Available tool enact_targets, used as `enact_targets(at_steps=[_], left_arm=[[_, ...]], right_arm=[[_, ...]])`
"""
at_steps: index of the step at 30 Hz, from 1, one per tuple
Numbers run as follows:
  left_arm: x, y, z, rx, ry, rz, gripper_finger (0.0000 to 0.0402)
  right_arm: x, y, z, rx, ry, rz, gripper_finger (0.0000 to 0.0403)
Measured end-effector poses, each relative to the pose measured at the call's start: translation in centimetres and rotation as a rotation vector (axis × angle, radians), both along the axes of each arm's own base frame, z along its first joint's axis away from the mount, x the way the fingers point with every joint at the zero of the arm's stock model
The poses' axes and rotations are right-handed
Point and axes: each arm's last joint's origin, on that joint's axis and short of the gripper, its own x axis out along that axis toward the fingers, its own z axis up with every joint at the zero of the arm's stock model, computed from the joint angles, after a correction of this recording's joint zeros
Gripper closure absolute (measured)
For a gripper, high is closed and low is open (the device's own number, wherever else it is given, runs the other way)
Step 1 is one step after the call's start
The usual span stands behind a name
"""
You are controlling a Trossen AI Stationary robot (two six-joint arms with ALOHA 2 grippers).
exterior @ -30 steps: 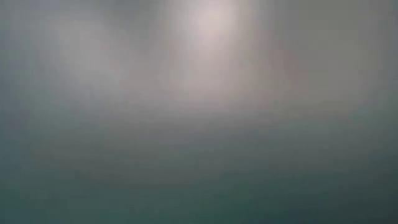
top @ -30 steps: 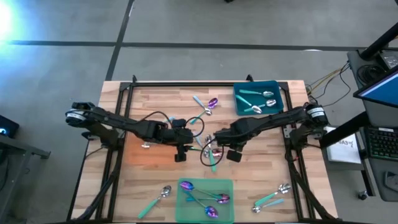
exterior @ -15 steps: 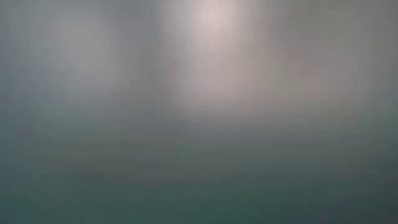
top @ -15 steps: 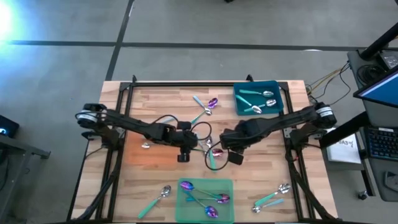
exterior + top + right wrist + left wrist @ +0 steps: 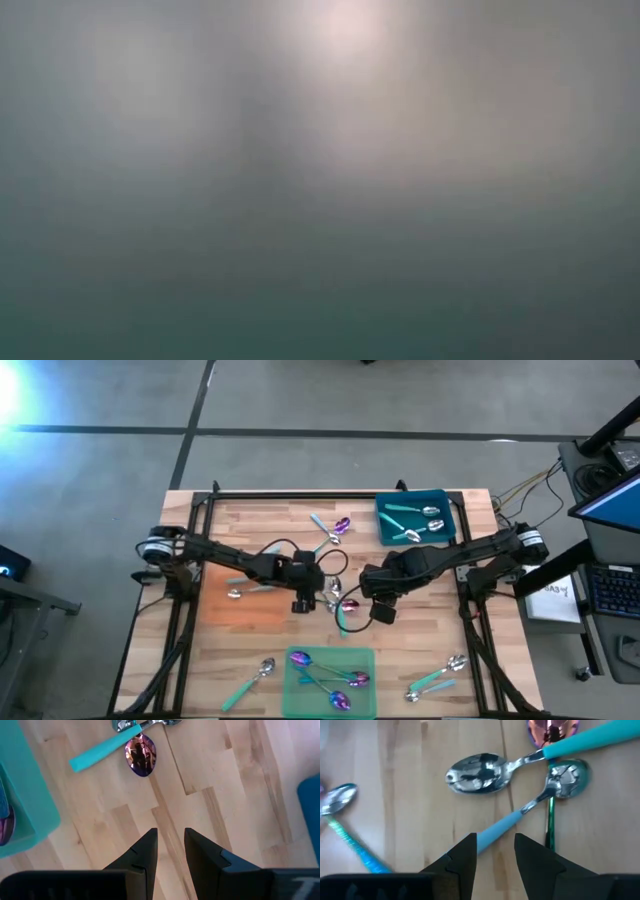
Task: Sort silverware by color (type)
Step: Put the middle blue spoon into the orange bin
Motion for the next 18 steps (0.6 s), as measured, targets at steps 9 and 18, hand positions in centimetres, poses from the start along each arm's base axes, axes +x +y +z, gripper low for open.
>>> enact_targets(at_steps=[9,18], left_arm=[[0.1,1.6,-0.4,0.013,0.024,-0.084,0.0285],[0.0,3.0,-0.4,0.01,0.03,-0.237,0.0285]], right_arm=[[0.0,0.0,0.0,-0.006,0.001,0.017,0.0316],[0.0,0.0,0.0,-0.009,-0.002,0.028,0.0316]])
